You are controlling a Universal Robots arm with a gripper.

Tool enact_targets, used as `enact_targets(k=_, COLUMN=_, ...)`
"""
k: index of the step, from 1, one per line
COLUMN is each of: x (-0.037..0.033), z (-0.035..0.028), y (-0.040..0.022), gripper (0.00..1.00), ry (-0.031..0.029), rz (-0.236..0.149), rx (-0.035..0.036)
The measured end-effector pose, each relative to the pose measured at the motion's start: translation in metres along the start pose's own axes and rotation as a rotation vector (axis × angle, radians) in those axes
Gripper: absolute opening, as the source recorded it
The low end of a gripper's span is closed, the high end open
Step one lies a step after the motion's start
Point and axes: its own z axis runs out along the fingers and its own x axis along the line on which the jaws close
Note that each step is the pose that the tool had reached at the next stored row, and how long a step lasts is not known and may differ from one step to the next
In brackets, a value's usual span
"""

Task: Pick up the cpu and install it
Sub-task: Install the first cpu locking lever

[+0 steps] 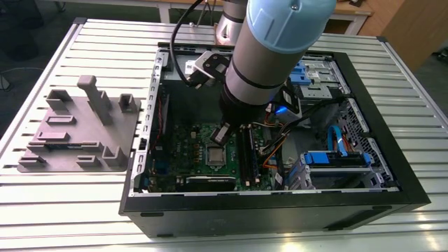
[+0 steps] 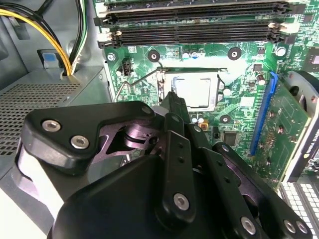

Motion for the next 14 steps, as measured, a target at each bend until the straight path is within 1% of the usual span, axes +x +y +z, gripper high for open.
enact_targets(k=10, x=0.0003, z=0.0, y=-0.0003, gripper=0.1, ry=0.0, rz=0.0, rx=0.0)
enact_targets(k=12, x=-0.0012, z=0.0, y=-0.0025, gripper=0.1, ry=0.0, rz=0.0, rx=-0.0001)
enact_targets(k=14, x=-0.0047, z=-0.0002, y=-0.0072, gripper=0.1, ry=0.0001, rz=0.0, rx=-0.0003)
